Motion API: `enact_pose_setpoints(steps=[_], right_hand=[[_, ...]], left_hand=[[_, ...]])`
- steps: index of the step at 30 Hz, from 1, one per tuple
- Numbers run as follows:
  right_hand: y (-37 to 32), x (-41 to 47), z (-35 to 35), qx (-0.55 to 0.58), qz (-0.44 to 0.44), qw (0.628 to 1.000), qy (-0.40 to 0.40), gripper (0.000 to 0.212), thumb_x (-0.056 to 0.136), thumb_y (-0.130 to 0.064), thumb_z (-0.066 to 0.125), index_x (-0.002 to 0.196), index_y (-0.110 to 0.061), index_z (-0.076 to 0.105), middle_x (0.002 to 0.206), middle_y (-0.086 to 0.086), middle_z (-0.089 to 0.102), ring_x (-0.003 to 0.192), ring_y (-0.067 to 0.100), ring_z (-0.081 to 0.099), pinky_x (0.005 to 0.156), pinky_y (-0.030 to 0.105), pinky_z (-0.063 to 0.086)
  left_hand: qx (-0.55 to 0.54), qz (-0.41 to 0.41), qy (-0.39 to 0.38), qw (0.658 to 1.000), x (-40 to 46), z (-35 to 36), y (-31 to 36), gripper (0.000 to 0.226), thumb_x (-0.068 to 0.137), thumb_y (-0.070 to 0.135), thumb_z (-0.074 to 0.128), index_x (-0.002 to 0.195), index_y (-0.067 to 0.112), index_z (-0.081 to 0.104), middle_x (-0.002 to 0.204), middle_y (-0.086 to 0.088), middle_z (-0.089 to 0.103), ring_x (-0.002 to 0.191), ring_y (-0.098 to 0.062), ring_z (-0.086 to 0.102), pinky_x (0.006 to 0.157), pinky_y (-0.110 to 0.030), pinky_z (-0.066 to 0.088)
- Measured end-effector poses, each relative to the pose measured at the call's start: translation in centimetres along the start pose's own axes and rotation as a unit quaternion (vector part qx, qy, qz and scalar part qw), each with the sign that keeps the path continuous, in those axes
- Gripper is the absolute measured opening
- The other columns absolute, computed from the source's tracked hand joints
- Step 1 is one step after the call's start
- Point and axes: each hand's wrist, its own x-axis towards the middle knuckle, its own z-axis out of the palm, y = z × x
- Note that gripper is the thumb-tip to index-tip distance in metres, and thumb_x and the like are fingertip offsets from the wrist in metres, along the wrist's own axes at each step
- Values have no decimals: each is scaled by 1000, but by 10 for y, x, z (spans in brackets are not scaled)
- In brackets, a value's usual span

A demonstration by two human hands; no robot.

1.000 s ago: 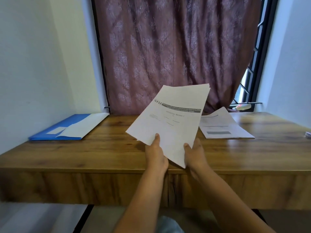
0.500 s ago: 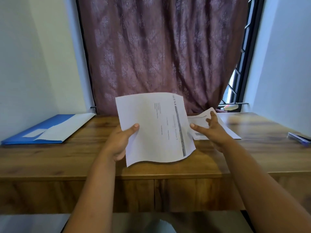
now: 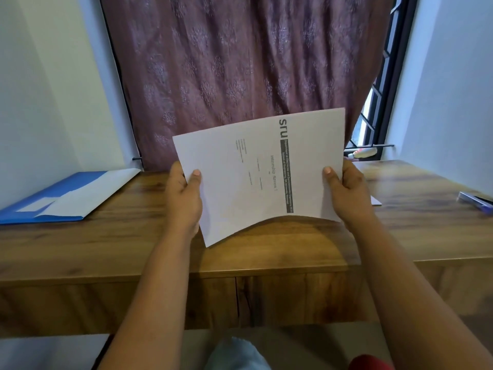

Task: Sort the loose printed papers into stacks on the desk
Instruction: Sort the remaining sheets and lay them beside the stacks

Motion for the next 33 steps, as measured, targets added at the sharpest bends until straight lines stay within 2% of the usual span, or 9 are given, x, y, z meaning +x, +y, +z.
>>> enact_pose_setpoints(steps=[5,9,13,17,19,22,26,31,33], right_hand=[[24,-34,5,6,20,1000,3,37,103,-29,42,137,-14,39,125,-4,51,112,16,49,82,18,41],[37,-42,10,5,55,998,-9,32,103,-19,42,135,-14,44,121,-1,52,114,20,50,88,27,36],[26,-34,2,5,37,999,14,36,103,-20,42,139,-14,43,122,-4,52,109,13,48,88,24,36],[43,-40,-3,12,88,996,-32,25,103,-19,44,127,-18,49,118,-4,56,113,20,52,93,33,42],[46,-36,-9,6,87,995,-41,18,102,-18,45,118,-20,52,114,-3,61,112,22,56,92,35,45],[36,-23,-17,-20,68,997,-27,23,101,-21,47,123,-20,54,120,2,63,112,24,57,96,45,47],[48,-33,-15,-20,118,992,-44,20,100,-19,48,114,-29,58,116,1,65,111,26,59,100,50,46],[44,-34,-12,0,133,991,-25,21,102,-18,45,121,-19,55,109,1,64,102,22,58,85,33,45],[43,-33,-7,2,147,989,-34,25,103,-20,44,127,-19,51,118,3,61,107,22,56,91,36,46]], left_hand=[[62,22,10,998,-23,3,-31,11,105,28,41,112,37,44,106,19,58,102,-8,60,75,-21,48],[119,4,-21,993,-36,6,-53,29,105,26,39,134,25,43,115,15,55,102,1,54,70,-8,41],[92,36,-3,995,-32,4,-41,22,106,23,39,114,42,46,107,28,55,97,15,56,72,-4,44],[115,-27,-17,993,-39,2,-55,26,106,26,39,131,24,48,113,14,56,99,2,54,71,-12,42],[132,-12,-13,991,-45,2,-60,28,105,27,39,129,17,50,112,10,58,96,-1,56,66,-11,42],[129,17,-1,992,-45,4,-56,21,105,24,39,119,16,52,107,13,61,91,7,57,65,-8,43],[134,-34,-6,990,-46,4,-62,24,105,22,41,125,14,50,113,5,59,99,-6,56,67,-17,41],[139,-26,5,990,-46,8,-59,26,107,24,35,125,12,50,111,5,57,90,-2,54,65,-15,40],[143,-32,15,989,-47,10,-58,26,107,23,34,125,12,50,107,8,56,89,0,54,64,-13,39]])
